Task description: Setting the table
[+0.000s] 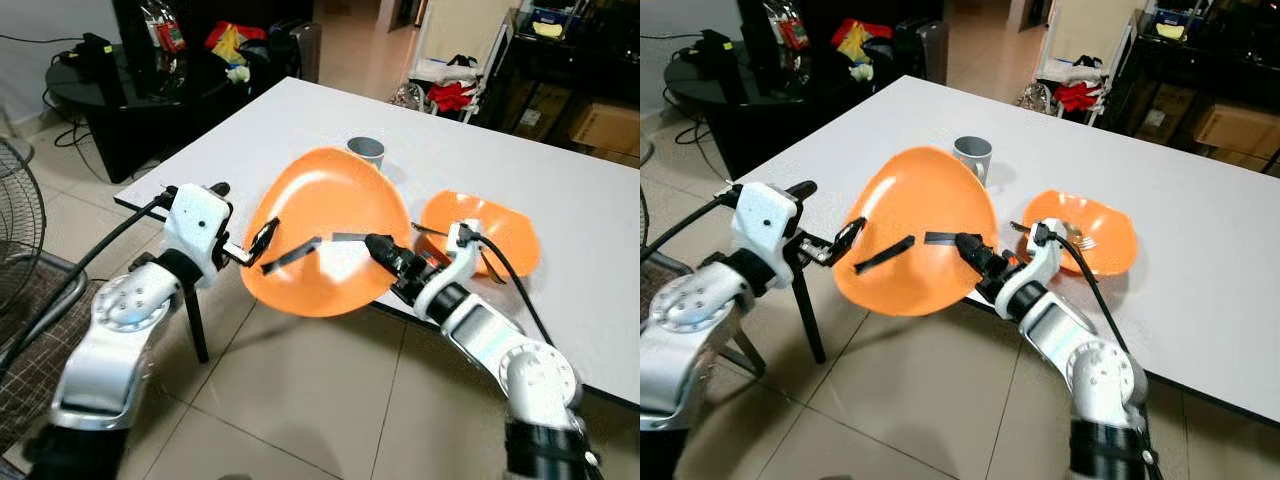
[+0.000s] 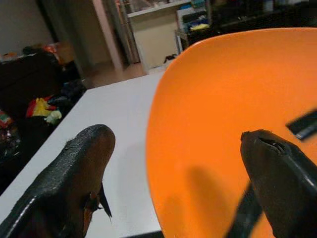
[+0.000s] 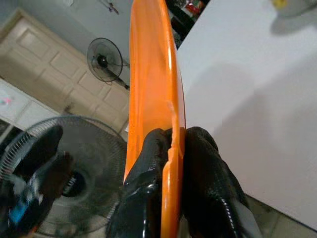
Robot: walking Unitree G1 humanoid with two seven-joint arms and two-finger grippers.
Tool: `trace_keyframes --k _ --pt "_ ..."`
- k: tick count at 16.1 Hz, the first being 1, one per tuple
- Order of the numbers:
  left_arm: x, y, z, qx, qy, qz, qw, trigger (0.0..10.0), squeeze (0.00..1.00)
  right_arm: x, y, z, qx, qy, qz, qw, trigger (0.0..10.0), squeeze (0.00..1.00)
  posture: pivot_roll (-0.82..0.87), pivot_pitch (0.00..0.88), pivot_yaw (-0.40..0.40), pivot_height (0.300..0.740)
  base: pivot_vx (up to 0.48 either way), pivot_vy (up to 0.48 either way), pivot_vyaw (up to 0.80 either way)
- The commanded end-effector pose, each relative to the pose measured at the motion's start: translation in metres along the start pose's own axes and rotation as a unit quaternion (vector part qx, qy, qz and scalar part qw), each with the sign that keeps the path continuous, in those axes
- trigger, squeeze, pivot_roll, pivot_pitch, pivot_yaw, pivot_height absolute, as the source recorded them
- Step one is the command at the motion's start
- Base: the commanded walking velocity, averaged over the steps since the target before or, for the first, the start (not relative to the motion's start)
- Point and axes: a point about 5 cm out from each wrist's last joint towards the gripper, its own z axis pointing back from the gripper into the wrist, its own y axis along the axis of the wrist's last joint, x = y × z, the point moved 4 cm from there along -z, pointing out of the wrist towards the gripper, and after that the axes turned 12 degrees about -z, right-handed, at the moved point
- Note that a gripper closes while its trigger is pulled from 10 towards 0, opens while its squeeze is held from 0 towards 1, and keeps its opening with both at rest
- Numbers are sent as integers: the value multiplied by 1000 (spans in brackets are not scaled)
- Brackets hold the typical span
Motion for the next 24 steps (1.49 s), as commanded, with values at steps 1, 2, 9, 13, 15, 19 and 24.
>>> trace_keyframes --k 1,2,9,13,15,19,24 --pt "4 2 2 1 -20 2 1000 10000 0 -5 7 -2 9 15 -22 1000 10000 0 102 0 -68 740 0 0 0" --pt "5 0 4 -6 -39 0 999 10000 0 0 6 -7 1 10 -74 997 10000 0 103 0 -63 740 0 0 0" --pt "10 -4 8 -17 -69 -8 997 10000 0 41 17 -19 28 -77 -195 977 10000 0 104 0 -51 740 0 0 0" --pt "35 -5 13 -22 -146 8 989 10000 0 59 36 -17 94 -100 -254 957 10000 0 101 0 -41 740 0 0 0" --pt "43 -7 15 -27 -164 6 986 10000 0 65 40 -17 115 -103 -281 947 10000 0 102 0 -35 740 0 0 0" --pt "39 -6 11 -27 -158 -2 987 10000 0 78 41 -19 134 -113 -320 931 10000 0 105 0 -26 740 0 0 0" --pt "32 -5 8 -23 -139 -9 990 10000 0 85 54 -25 178 -120 -288 933 10000 0 104 0 -22 740 0 0 0"
